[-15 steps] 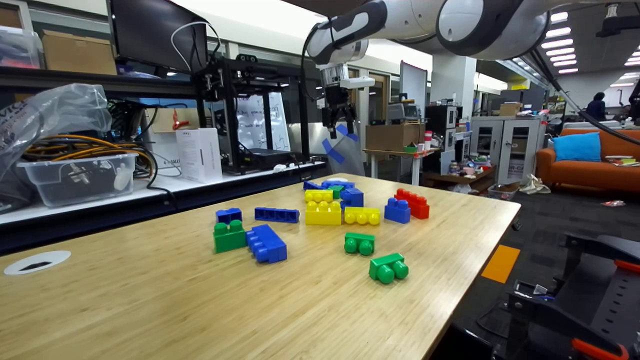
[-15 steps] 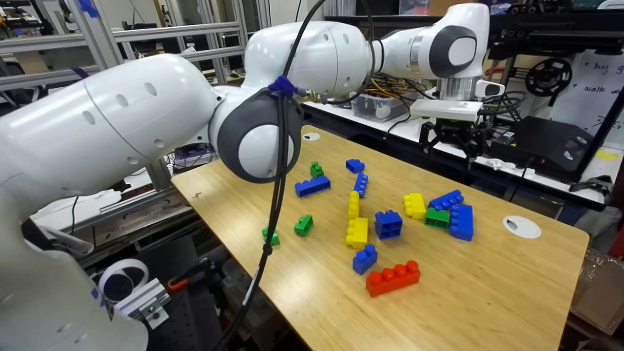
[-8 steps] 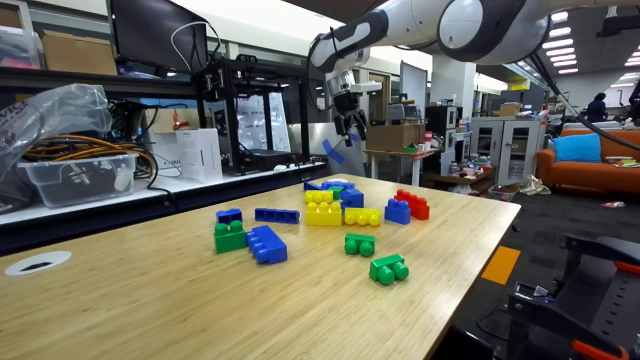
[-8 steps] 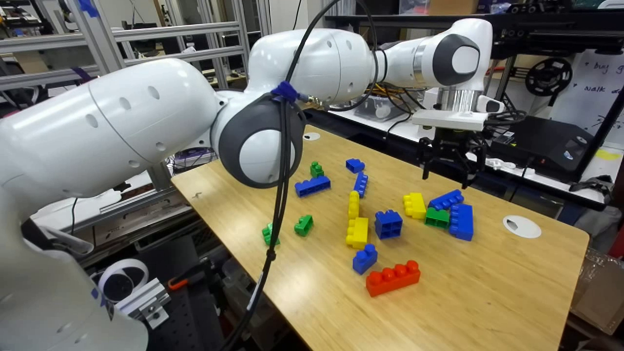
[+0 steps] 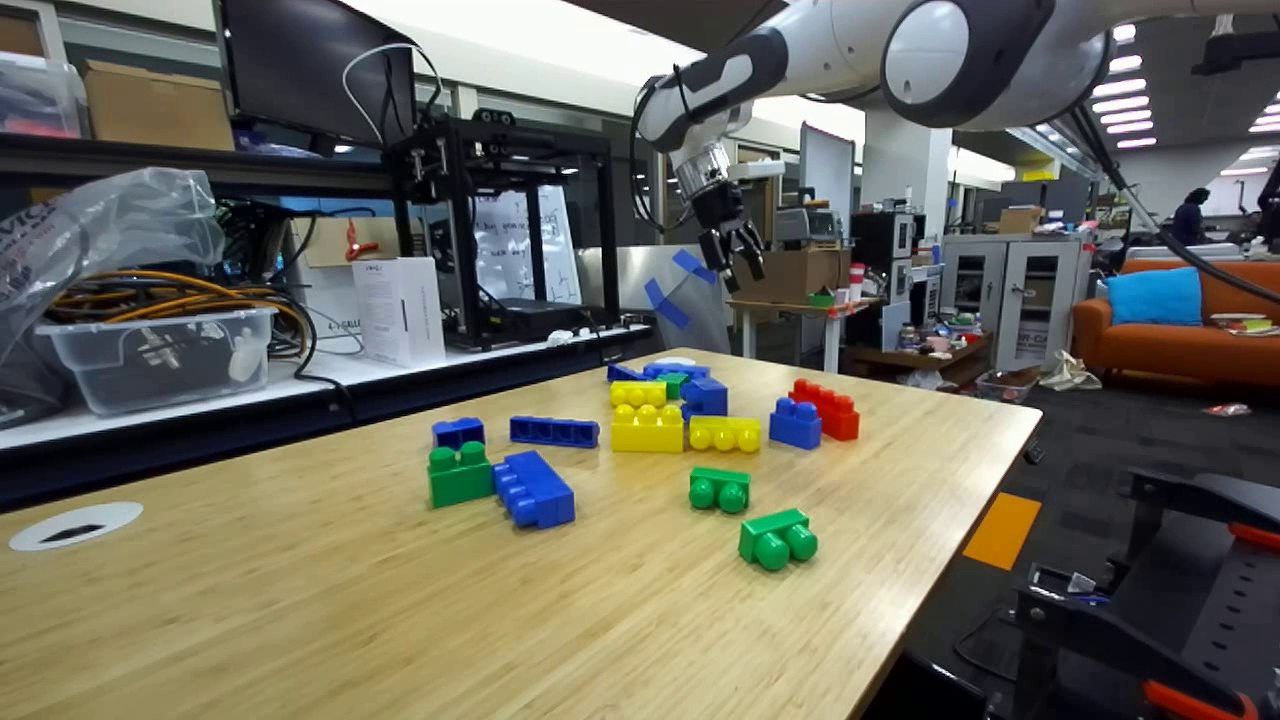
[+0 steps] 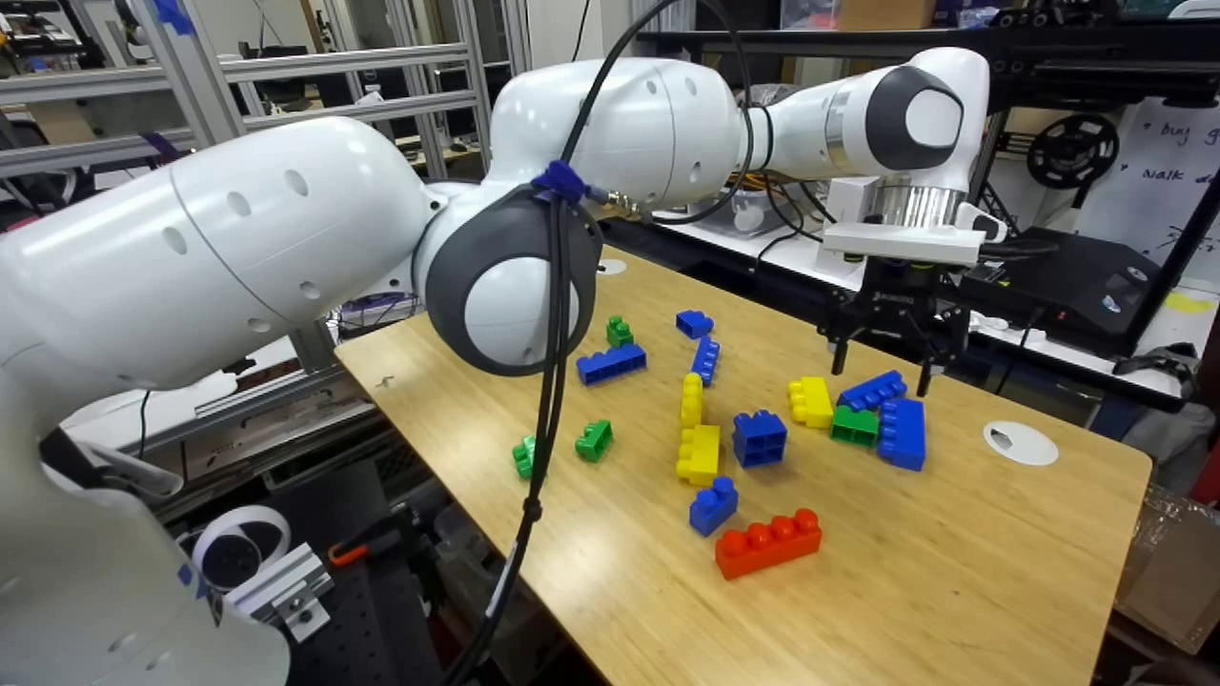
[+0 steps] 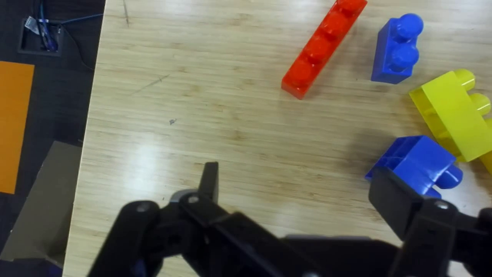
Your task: Move the blue toy slightly toward left
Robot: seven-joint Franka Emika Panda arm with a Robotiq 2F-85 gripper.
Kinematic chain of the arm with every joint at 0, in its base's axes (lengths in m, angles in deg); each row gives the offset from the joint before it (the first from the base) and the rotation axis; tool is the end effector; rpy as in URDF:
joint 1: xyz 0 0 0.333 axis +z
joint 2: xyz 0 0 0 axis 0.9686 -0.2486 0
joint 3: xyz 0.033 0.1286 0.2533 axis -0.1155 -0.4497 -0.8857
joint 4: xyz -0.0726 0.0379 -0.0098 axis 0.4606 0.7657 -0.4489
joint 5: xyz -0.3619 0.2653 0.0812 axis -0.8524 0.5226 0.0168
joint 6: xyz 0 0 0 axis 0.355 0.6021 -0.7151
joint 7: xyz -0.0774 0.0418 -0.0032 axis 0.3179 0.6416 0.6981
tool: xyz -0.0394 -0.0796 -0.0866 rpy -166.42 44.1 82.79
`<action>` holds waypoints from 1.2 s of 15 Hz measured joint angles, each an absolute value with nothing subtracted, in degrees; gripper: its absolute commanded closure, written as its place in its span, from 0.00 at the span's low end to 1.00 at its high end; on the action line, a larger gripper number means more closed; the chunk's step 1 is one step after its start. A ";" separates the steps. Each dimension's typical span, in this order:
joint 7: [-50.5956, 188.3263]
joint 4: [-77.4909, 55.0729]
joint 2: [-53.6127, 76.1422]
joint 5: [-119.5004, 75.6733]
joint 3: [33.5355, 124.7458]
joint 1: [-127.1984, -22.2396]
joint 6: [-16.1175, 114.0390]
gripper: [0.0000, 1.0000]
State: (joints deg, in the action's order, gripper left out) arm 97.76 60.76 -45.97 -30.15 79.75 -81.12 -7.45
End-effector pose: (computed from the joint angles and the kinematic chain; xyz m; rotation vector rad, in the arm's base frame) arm 0.7920 -0.1285 0.2463 2.8840 0.4081 -0.5006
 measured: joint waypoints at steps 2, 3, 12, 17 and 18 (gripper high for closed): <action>97.76 60.76 -45.97 -30.15 79.75 -81.07 -7.49 0.00; 97.77 60.76 -45.97 -30.16 79.75 -81.08 -7.50 0.00; 97.43 60.65 -46.29 -29.73 79.52 -80.18 2.23 0.00; 97.09 60.84 -46.24 -29.77 79.35 -78.54 6.08 0.00; 97.09 60.85 -46.24 -29.78 79.34 -78.31 6.87 0.00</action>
State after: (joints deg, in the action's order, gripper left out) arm 97.09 60.85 -46.24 -29.78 79.34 -78.31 6.87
